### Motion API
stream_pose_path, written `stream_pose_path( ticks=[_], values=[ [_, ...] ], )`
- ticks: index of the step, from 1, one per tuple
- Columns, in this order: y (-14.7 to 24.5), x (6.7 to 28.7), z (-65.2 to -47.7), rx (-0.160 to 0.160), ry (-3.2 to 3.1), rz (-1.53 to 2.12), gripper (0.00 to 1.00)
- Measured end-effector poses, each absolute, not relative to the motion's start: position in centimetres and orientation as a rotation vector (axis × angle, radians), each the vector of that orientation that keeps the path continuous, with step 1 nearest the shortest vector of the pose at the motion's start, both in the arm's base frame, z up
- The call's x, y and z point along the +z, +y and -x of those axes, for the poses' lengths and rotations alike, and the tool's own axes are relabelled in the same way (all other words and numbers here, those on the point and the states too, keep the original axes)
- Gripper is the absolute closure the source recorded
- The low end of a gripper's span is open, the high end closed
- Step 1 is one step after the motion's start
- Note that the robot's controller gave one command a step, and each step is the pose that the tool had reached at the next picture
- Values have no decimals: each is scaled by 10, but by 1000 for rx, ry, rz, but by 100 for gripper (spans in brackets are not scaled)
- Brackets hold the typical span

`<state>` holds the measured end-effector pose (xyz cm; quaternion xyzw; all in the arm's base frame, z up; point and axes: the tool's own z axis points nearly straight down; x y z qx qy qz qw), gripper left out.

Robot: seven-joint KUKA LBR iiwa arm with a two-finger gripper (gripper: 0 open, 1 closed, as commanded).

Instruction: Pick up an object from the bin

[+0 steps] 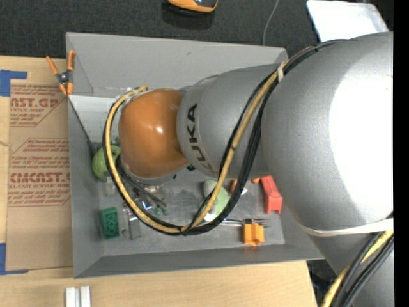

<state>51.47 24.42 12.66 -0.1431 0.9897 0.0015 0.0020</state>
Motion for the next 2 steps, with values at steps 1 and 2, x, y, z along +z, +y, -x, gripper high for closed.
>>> stream_pose_path(
  ticks=[1,2],
  values=[
    [249,99,-498,7,2973,1025,0],
    [245,71,-486,2,2920,1118,0]
  ],
)
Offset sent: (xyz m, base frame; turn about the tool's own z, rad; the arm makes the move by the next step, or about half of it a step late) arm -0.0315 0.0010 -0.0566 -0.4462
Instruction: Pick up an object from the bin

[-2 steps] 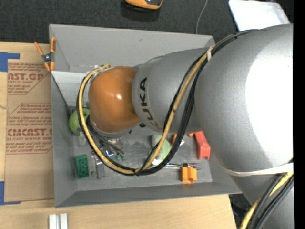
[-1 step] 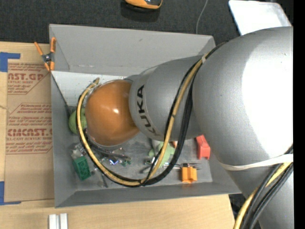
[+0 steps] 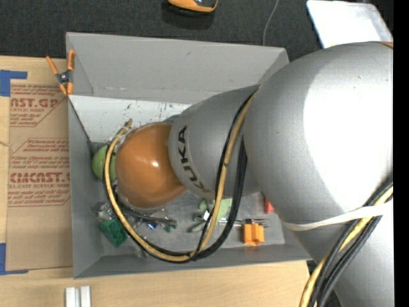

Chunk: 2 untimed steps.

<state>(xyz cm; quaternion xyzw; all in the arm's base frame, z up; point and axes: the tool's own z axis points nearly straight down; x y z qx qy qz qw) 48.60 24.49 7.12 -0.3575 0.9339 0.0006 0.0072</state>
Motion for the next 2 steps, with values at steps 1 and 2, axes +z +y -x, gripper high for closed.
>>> stream_pose_path(
  ticks=[1,2],
  values=[
    [248,70,-488,12,3026,819,100],
    [248,70,-488,12,3026,819,100]
  ],
)
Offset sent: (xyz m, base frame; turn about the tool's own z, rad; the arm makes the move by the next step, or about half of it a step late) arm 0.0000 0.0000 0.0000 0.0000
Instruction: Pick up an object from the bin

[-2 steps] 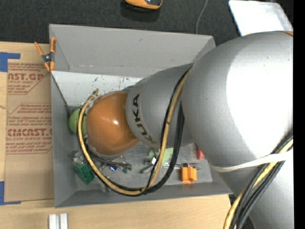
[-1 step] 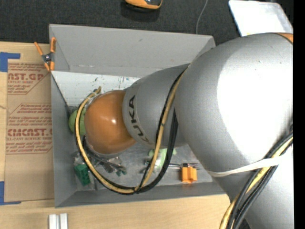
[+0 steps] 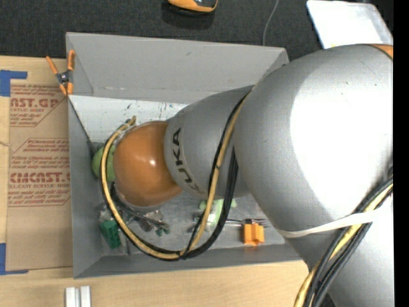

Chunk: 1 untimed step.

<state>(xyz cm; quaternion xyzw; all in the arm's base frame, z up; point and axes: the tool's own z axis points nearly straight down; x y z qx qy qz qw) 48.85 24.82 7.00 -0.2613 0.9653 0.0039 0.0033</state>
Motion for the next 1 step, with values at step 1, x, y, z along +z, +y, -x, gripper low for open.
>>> stream_pose_path(
  ticks=[1],
  values=[
    [247,95,-485,8,3037,823,100]
  ],
)
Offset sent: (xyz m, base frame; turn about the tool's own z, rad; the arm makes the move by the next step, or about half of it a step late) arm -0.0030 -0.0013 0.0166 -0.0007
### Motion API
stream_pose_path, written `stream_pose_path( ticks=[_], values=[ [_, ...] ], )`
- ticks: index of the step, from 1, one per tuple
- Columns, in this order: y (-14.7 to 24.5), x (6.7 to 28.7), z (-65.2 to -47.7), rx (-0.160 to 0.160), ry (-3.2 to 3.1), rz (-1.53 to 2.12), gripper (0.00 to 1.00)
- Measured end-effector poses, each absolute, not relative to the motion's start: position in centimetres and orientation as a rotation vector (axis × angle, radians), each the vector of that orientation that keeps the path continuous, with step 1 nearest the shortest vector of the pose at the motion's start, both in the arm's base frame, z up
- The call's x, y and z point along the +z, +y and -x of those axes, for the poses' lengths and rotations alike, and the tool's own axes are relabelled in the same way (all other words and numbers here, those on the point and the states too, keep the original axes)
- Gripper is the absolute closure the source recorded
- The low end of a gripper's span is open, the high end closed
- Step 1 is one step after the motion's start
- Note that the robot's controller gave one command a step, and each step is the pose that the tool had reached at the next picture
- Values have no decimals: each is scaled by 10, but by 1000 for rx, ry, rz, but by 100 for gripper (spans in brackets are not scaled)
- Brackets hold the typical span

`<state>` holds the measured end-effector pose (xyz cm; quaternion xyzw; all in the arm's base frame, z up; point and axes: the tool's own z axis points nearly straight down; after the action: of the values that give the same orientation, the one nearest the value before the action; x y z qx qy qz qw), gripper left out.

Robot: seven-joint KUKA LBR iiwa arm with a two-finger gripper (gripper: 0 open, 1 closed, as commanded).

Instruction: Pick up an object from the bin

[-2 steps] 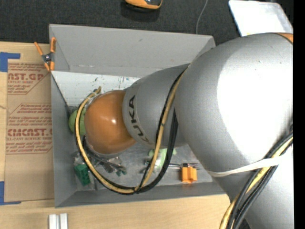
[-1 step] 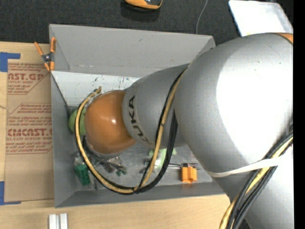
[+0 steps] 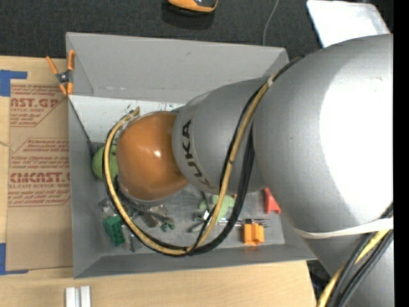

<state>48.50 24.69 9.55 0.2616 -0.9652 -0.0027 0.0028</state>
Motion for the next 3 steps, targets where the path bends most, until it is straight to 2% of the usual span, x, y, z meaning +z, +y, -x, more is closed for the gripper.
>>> stream_pose_path(
  ticks=[1,2,3],
  values=[
    [248,141,-487,-11,-3036,-823,100],
    [248,125,-487,-12,-3035,-823,100],
    [248,157,-486,-11,-3032,-823,100]
  ],
)
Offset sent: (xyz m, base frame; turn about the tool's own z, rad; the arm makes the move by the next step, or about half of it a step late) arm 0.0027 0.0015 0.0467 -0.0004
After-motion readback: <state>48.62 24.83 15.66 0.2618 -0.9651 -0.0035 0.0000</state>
